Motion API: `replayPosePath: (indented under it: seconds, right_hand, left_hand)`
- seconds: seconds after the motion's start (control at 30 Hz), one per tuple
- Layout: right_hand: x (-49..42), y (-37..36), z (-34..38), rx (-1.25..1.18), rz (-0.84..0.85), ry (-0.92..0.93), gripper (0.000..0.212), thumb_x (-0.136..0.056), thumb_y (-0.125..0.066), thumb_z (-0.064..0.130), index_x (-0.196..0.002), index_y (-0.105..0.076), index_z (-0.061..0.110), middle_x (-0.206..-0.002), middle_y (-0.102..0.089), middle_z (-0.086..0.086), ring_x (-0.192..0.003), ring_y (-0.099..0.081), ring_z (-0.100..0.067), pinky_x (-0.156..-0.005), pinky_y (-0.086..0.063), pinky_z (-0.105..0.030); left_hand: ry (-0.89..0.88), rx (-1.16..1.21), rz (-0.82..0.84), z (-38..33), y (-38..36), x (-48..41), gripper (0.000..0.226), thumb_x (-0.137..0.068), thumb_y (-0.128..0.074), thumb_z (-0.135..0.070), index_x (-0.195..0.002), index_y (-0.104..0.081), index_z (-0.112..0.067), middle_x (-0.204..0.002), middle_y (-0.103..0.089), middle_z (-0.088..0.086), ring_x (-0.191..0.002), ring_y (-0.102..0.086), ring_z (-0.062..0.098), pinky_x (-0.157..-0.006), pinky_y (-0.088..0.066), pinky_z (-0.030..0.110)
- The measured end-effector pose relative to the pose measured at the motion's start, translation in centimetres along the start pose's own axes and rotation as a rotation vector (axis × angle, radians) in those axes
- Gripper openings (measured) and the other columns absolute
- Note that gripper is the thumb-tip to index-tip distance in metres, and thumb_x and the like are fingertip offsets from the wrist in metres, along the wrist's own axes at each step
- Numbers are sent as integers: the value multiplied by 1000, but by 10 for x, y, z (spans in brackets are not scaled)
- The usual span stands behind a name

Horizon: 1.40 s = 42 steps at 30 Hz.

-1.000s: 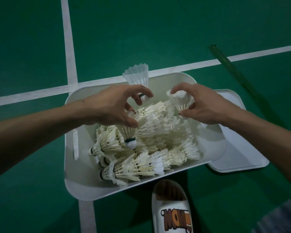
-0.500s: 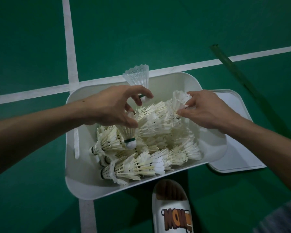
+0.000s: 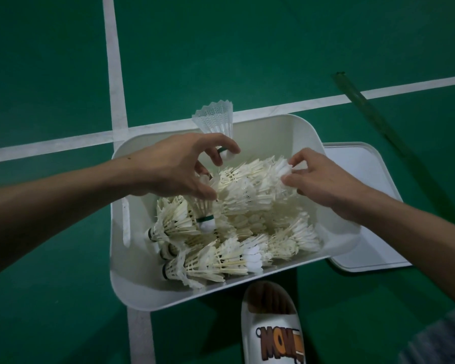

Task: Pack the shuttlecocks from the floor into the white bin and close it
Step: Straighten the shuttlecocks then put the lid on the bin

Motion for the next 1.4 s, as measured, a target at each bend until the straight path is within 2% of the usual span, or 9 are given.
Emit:
replayPosePath:
  seconds: [0.33,0.47,0.6,0.77,0.87,1.0,1.1,1.23,1.4]
  right_hand:
    - [0,-5,-2,3,-72,-1,17,-90,-63,21,-82,-68,7,-87,-70,-17,-89,-66,-36,-85,-54,-54]
    - [-1,-5,-10,-67,-49,-58,13,-88,-68,20,-78,-69,11,-86,-71,-14,-91,-68,-34,-82,-57,-50]
    - [0,1,-3,145,-66,-21,17,-86,-69,26,-81,-73,11,-75,-71,-10,-75,-68,-27,-71,-56,-39]
    - [6,26,24,329,-219,59,27,-83,-65,21,-109,-69,16,-93,-70,1,-83,-63,-15,-77,-51,-30]
    - [8,28,38,315,-272,165,26,-84,-66,26,-109,-66,20,-89,-67,6,-89,-62,-13,-77,-50,-29]
    - [9,3,57,-57,-114,311,44,-80,-75,26,-120,-57,27,-113,-60,6,-92,-62,-8,-78,-55,-28]
    - [14,-11,75,-173,38,475,74,-73,-80,17,-133,-44,40,-140,-42,10,-118,-52,-9,-83,-55,-26]
    - [24,-28,93,211,256,702,81,-75,-74,12,-137,-37,48,-155,-17,17,-138,-27,-3,-96,-41,-19]
    - [24,-37,88,415,271,701,55,-79,-75,22,-127,-55,36,-139,-48,14,-122,-43,0,-100,-37,-20]
  left_hand:
    - [6,32,-4,5,4,5,77,-67,-82,-18,-123,-43,-51,-118,-54,-16,-91,-61,1,-59,-46,14]
    - [-2,25,-10,4,4,6,77,-68,-82,-19,-126,-42,-50,-119,-54,-16,-91,-61,1,-58,-44,13]
    - [-13,38,-28,4,5,9,76,-67,-82,-22,-124,-42,-53,-117,-55,-19,-89,-62,-1,-49,-45,8]
    - [-55,139,-19,2,12,17,75,-65,-83,-16,-121,-47,-52,-112,-56,-20,-89,-64,3,-75,-58,31]
    - [-85,126,94,3,11,24,75,-63,-82,-16,-119,-48,-52,-110,-58,-20,-91,-64,4,-83,-57,39]
    - [-98,51,256,4,3,29,71,-69,-81,-15,-121,-48,-51,-112,-55,-20,-92,-62,1,-83,-56,33]
    - [-101,-35,407,0,-6,31,69,-72,-79,-14,-121,-48,-51,-112,-55,-22,-90,-61,-1,-76,-55,25]
    - [-122,-127,571,-6,-16,34,64,-77,-75,-8,-125,-49,-40,-116,-54,-14,-90,-55,-13,-70,-47,6]
    - [-172,-104,599,-4,-15,40,59,-76,-74,-3,-119,-55,-38,-114,-58,-9,-95,-58,-4,-80,-51,17]
Point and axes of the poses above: each hand's wrist, its own x-axis away from the middle knuckle, its own y-axis out of the back of the hand, z = x × y, the point moved 6 cm from there along -x, towards the middle knuckle
